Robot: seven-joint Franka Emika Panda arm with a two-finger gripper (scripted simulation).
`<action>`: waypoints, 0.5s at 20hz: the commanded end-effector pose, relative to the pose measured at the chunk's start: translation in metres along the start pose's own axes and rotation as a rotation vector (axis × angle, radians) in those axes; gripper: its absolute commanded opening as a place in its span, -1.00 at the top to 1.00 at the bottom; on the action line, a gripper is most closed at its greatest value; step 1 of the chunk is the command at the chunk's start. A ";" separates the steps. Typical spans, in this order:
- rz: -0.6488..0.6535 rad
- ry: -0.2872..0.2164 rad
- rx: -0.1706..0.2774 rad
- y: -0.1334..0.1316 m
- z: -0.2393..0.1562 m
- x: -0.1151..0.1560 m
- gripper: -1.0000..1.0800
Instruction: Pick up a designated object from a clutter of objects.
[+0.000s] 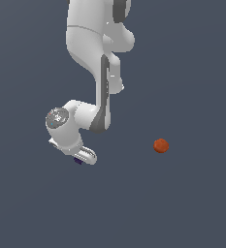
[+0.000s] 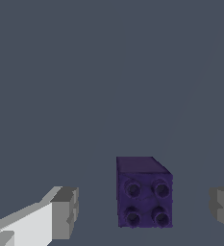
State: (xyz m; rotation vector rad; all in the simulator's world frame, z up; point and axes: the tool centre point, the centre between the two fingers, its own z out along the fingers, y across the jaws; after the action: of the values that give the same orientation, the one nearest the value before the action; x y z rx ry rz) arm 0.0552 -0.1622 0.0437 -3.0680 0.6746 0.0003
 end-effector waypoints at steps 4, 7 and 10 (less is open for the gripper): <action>0.001 0.000 0.000 0.000 0.020 0.000 -0.92; 0.001 0.000 0.000 0.000 0.022 0.001 -0.92; 0.001 0.000 0.000 0.000 0.022 0.001 1.00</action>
State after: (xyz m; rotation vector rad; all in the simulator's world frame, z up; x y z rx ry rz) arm 0.0556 -0.1626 0.0221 -3.0678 0.6756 0.0013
